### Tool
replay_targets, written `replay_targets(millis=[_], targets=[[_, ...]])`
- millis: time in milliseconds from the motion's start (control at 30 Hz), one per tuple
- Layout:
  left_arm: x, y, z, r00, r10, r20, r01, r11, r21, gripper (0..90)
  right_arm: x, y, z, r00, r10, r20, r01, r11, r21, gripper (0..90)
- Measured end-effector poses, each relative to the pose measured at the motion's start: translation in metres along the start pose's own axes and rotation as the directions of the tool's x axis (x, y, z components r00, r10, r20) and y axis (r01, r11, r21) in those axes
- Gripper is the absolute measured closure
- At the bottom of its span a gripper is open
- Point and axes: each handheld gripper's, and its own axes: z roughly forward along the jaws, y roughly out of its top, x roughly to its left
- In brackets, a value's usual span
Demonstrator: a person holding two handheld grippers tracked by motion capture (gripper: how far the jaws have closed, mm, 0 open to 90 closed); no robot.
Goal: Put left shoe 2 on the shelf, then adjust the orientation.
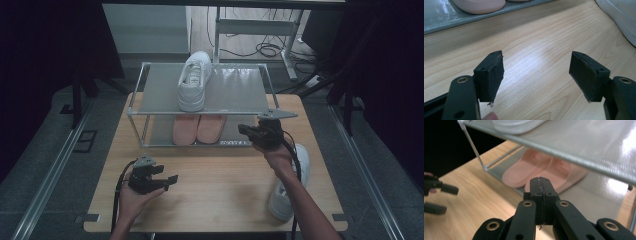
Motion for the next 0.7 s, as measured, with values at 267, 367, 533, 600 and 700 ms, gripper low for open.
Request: replay_targets(millis=[267, 367, 533, 600, 700], targets=[[-0.001, 0.0, 0.0, 1.0, 0.004, 0.0, -0.004, 1.0, 0.002, 28.3, 0.003, -0.024, -0.018, 0.9998, -0.021, 0.005, 0.02, 1.0, 0.022, 90.0], [-0.001, 0.001, 0.001, 1.0, 0.006, 0.002, -0.006, 1.0, 0.006, 28.3, 0.004, -0.035, -0.02, 0.9997, -0.022, 0.003, 0.022, 0.999, 0.042, 90.0], [-0.002, 0.001, 0.002, 1.0, 0.005, 0.002, -0.005, 1.0, 0.007, 28.3, 0.006, -0.049, -0.025, 0.9993, -0.032, 0.017, 0.031, 0.997, 0.066, 90.0], [-0.003, 0.001, 0.001, 1.0, 0.005, 0.004, -0.005, 1.0, 0.008, 28.4, 0.008, -0.055, -0.028, 0.9993, -0.032, 0.02, 0.03, 0.996, 0.079, 90.0], [-0.003, 0.001, 0.002, 1.0, 0.004, 0.005, -0.004, 1.0, 0.007, 28.3, 0.011, -0.063, -0.033, 0.9989, -0.04, 0.025, 0.038, 0.995, 0.096, 90.0]])
